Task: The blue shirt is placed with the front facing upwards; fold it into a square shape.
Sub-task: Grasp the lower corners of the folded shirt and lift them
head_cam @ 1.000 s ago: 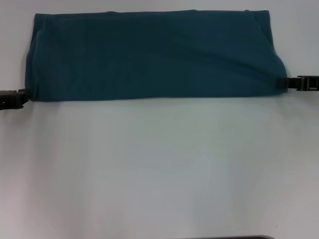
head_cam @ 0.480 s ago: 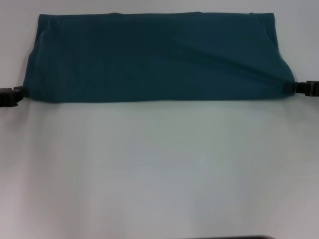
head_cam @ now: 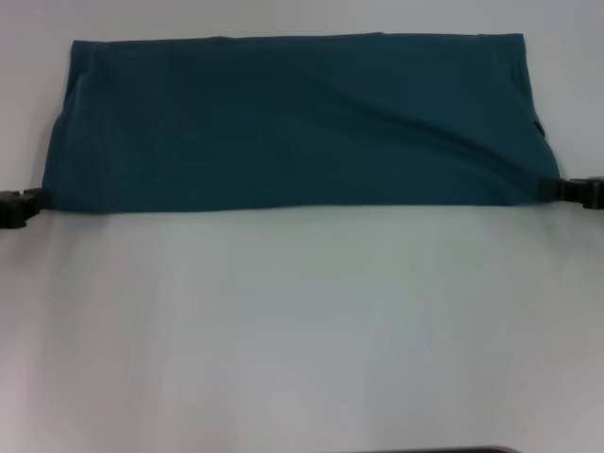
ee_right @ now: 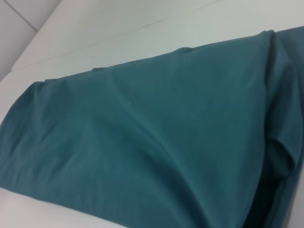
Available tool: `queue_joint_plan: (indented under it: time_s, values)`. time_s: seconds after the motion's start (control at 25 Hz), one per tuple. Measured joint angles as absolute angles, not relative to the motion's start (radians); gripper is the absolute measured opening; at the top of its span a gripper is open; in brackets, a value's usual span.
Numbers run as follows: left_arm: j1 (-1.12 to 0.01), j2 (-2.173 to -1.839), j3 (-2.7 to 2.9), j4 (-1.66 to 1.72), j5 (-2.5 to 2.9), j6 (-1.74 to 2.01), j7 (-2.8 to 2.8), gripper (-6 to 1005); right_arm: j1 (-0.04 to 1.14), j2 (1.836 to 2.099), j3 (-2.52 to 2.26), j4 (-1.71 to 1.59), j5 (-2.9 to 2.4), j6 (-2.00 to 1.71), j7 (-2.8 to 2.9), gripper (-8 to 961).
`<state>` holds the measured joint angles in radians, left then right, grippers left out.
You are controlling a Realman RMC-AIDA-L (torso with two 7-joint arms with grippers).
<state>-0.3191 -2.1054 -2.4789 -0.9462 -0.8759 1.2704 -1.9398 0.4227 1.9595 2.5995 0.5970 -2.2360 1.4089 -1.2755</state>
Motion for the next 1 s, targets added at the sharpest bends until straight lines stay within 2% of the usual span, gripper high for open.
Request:
queue_joint_plan:
  time_s: [0.64,1.0]
  values:
    - [-0.235,-2.086,-2.571,-1.056,-0.876,1.626,-1.884,28,0.297,1.965,2.677,0.677,-2.239,1.652,-1.366,14]
    - [-0.198,-2.075,-2.602,-1.068,-0.848,1.731,-1.868,29,0.212,1.958,2.703,0.705,-2.239,1.733,-1.404,14]
